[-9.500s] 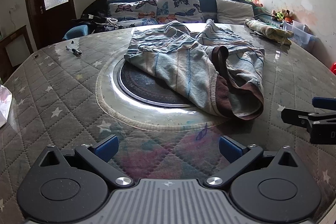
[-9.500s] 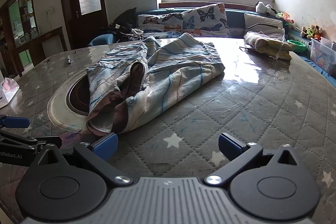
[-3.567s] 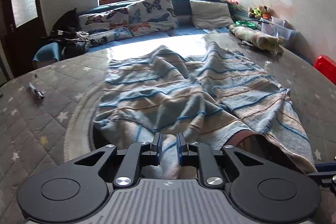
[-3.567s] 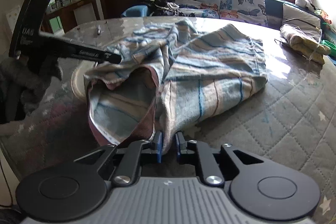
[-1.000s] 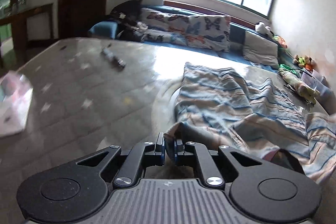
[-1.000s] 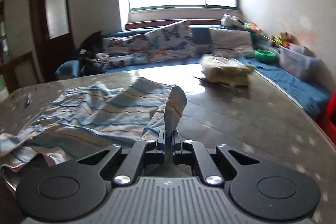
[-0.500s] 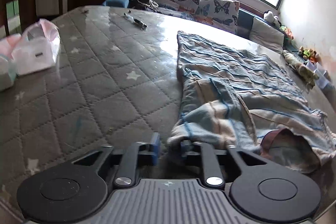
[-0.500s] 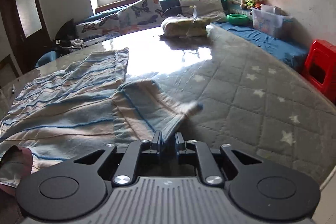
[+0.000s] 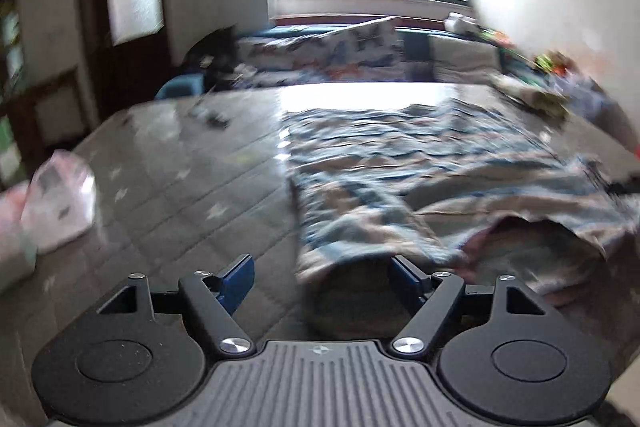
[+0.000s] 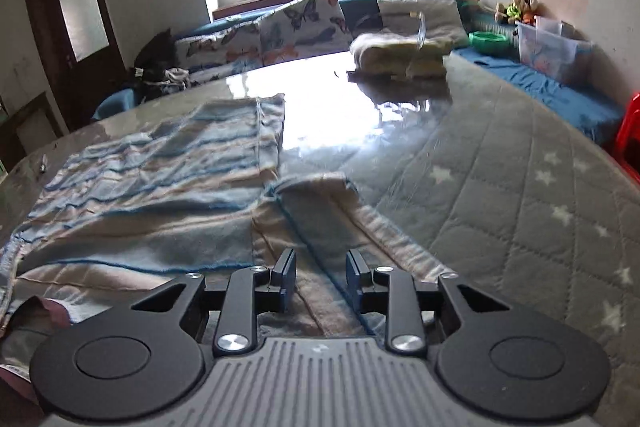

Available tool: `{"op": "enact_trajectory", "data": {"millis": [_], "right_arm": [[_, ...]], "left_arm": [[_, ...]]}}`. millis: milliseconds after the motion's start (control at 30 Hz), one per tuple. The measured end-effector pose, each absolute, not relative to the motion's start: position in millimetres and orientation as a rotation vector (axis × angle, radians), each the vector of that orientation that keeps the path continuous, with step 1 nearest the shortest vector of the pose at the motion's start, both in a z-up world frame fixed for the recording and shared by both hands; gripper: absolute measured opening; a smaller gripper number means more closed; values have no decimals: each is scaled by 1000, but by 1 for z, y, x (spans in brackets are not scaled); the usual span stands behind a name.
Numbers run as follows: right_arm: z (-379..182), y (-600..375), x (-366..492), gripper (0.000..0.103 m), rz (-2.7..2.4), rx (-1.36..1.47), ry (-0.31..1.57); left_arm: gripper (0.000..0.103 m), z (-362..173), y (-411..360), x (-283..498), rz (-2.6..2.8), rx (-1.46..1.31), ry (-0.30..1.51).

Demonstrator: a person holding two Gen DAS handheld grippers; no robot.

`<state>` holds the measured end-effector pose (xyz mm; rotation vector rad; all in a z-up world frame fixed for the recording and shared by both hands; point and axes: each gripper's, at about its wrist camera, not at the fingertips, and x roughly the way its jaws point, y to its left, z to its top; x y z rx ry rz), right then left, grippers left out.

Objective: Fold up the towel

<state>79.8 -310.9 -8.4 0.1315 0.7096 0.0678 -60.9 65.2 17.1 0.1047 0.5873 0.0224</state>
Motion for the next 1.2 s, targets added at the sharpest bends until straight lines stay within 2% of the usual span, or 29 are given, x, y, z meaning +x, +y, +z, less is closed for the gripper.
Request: {"op": "enact_trajectory", "data": {"millis": [200, 600, 867, 1000, 1033, 1200], "right_arm": [[-11, -311, 78, 34, 74, 142, 710], [-10, -308, 78, 44, 81, 148, 710], [-10, -307, 79, 47, 81, 151, 707], [-11, -308, 78, 47, 81, 159, 705], [-11, -308, 78, 47, 80, 158, 705], [-11, -307, 78, 48, 78, 152, 704]], "left_arm": [[76, 0, 33, -45, -51, 334, 574], [74, -1, 43, -53, -132, 401, 572], [54, -17, 25, -55, -178, 531, 542], [19, -14, 28, -46, -153, 502, 527], [14, -11, 33, -44, -142, 455, 524], [8, 8, 85, -35, 29, 149, 511]]}}
